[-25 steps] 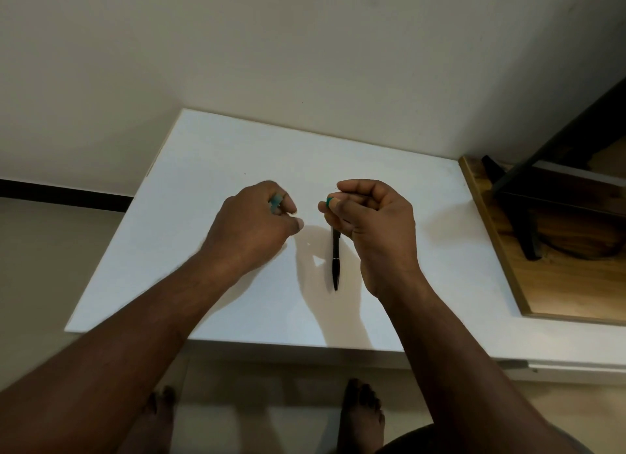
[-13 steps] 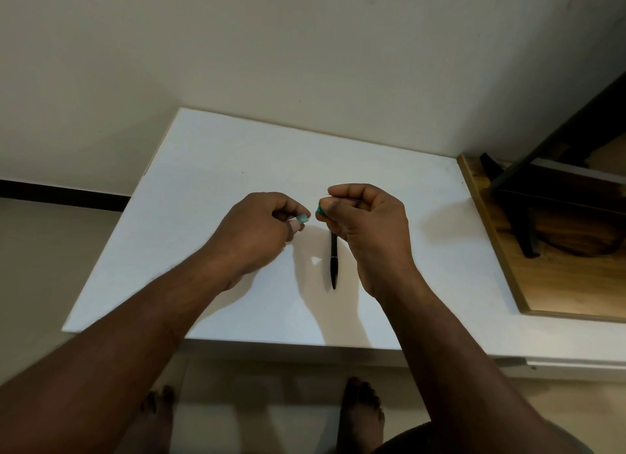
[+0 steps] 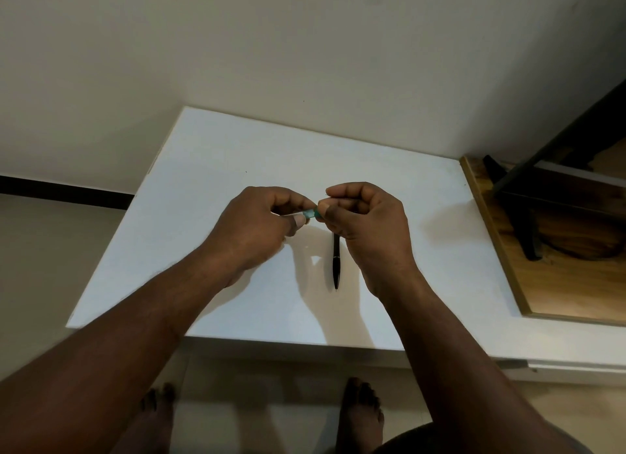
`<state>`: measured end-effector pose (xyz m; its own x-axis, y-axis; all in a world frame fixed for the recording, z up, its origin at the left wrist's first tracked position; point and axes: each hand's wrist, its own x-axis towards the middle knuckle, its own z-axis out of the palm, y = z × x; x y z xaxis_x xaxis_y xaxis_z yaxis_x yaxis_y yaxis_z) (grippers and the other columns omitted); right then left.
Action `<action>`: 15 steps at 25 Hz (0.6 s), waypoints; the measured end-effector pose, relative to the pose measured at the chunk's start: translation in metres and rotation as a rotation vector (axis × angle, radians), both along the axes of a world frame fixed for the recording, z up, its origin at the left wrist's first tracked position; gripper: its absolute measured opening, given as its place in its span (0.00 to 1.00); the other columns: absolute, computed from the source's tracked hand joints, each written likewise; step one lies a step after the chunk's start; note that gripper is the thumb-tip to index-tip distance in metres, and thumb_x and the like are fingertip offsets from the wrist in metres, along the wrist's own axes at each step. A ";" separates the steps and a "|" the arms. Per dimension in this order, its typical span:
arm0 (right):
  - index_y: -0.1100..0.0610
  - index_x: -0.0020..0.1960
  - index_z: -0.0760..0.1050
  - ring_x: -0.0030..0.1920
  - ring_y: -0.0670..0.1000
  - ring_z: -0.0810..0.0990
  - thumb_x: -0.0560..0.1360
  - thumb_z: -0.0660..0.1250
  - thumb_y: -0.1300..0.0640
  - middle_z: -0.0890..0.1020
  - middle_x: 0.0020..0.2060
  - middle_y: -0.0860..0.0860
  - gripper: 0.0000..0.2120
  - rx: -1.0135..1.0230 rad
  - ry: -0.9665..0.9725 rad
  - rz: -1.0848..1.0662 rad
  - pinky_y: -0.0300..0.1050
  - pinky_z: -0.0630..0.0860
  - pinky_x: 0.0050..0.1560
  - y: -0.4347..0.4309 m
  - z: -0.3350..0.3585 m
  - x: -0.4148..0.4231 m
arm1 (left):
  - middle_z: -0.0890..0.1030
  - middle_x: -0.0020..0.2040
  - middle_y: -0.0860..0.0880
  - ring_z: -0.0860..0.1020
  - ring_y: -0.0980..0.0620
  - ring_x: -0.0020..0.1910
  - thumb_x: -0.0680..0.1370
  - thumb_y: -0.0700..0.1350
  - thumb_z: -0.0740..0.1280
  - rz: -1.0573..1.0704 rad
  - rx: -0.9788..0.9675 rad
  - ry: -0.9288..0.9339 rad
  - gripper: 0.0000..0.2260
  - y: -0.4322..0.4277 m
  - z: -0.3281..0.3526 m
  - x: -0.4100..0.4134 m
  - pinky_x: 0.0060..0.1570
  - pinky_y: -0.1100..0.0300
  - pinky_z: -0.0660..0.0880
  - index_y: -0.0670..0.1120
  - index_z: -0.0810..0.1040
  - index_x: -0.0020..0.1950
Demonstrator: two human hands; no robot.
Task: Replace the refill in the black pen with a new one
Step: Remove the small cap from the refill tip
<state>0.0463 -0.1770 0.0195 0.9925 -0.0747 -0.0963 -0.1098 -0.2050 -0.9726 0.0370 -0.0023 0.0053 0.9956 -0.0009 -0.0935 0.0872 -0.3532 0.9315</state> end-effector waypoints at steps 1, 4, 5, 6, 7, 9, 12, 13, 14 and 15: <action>0.53 0.54 0.84 0.47 0.51 0.90 0.76 0.76 0.64 0.90 0.44 0.51 0.09 -0.003 -0.001 0.001 0.48 0.84 0.52 0.000 0.000 0.000 | 0.86 0.43 0.66 0.83 0.64 0.42 0.78 0.43 0.72 -0.002 -0.004 -0.003 0.15 0.001 0.000 0.000 0.46 0.57 0.82 0.67 0.85 0.45; 0.53 0.54 0.84 0.47 0.51 0.90 0.76 0.76 0.64 0.90 0.44 0.51 0.09 0.003 -0.002 0.011 0.45 0.82 0.49 -0.001 0.000 0.000 | 0.86 0.43 0.66 0.83 0.65 0.42 0.78 0.43 0.73 -0.006 -0.019 -0.007 0.16 0.002 0.001 0.000 0.46 0.58 0.80 0.67 0.85 0.45; 0.53 0.54 0.84 0.47 0.51 0.90 0.76 0.76 0.64 0.90 0.44 0.51 0.10 0.002 -0.004 0.016 0.44 0.82 0.49 -0.001 0.000 0.000 | 0.86 0.43 0.65 0.83 0.65 0.43 0.78 0.43 0.73 -0.007 -0.028 -0.005 0.16 0.002 0.001 0.000 0.46 0.59 0.80 0.67 0.86 0.44; 0.53 0.54 0.84 0.47 0.50 0.90 0.76 0.76 0.64 0.90 0.44 0.51 0.10 -0.004 -0.009 0.020 0.44 0.82 0.50 -0.001 0.001 0.000 | 0.86 0.43 0.65 0.83 0.65 0.43 0.78 0.43 0.73 -0.006 -0.037 0.000 0.16 0.003 0.001 0.001 0.47 0.59 0.80 0.67 0.86 0.44; 0.53 0.54 0.84 0.47 0.50 0.90 0.76 0.76 0.64 0.90 0.44 0.51 0.10 -0.013 -0.016 0.024 0.44 0.82 0.50 -0.002 0.000 0.001 | 0.87 0.43 0.64 0.83 0.63 0.43 0.78 0.42 0.73 -0.004 -0.047 0.008 0.16 0.003 0.001 0.001 0.48 0.58 0.81 0.66 0.86 0.44; 0.53 0.54 0.84 0.47 0.49 0.90 0.76 0.77 0.63 0.90 0.44 0.50 0.09 -0.033 -0.031 0.031 0.45 0.83 0.51 -0.002 0.000 0.001 | 0.87 0.43 0.62 0.84 0.60 0.44 0.78 0.42 0.73 0.001 -0.069 0.026 0.14 0.004 0.000 0.002 0.49 0.57 0.82 0.64 0.87 0.47; 0.52 0.54 0.85 0.47 0.49 0.90 0.76 0.77 0.63 0.90 0.43 0.50 0.09 -0.052 -0.044 0.042 0.46 0.84 0.52 -0.002 0.001 0.001 | 0.88 0.44 0.61 0.84 0.56 0.47 0.78 0.42 0.73 0.014 -0.089 0.035 0.12 0.005 0.000 0.002 0.50 0.57 0.81 0.61 0.88 0.49; 0.52 0.54 0.84 0.47 0.49 0.90 0.76 0.77 0.63 0.90 0.43 0.50 0.09 -0.052 -0.044 0.047 0.47 0.84 0.53 -0.002 0.001 0.001 | 0.88 0.44 0.61 0.84 0.57 0.47 0.78 0.42 0.73 0.014 -0.093 0.033 0.12 0.005 0.000 0.002 0.49 0.58 0.80 0.60 0.88 0.50; 0.52 0.53 0.84 0.47 0.50 0.90 0.76 0.77 0.63 0.90 0.43 0.50 0.09 -0.050 -0.042 0.051 0.49 0.85 0.54 -0.003 0.001 0.001 | 0.88 0.44 0.61 0.84 0.59 0.46 0.78 0.41 0.73 0.014 -0.096 0.030 0.12 0.005 0.000 0.002 0.47 0.59 0.79 0.59 0.88 0.51; 0.52 0.53 0.84 0.48 0.50 0.90 0.76 0.76 0.64 0.90 0.43 0.50 0.09 -0.048 -0.040 0.054 0.49 0.85 0.54 -0.003 0.001 0.001 | 0.88 0.44 0.61 0.84 0.61 0.45 0.77 0.41 0.73 0.015 -0.097 0.026 0.11 0.005 0.000 0.002 0.46 0.60 0.78 0.58 0.88 0.51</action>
<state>0.0476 -0.1799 0.0206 0.9982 -0.0244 -0.0543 -0.0587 -0.2559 -0.9649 0.0391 0.0023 0.0048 0.9929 0.0035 -0.1191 0.1159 -0.2596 0.9587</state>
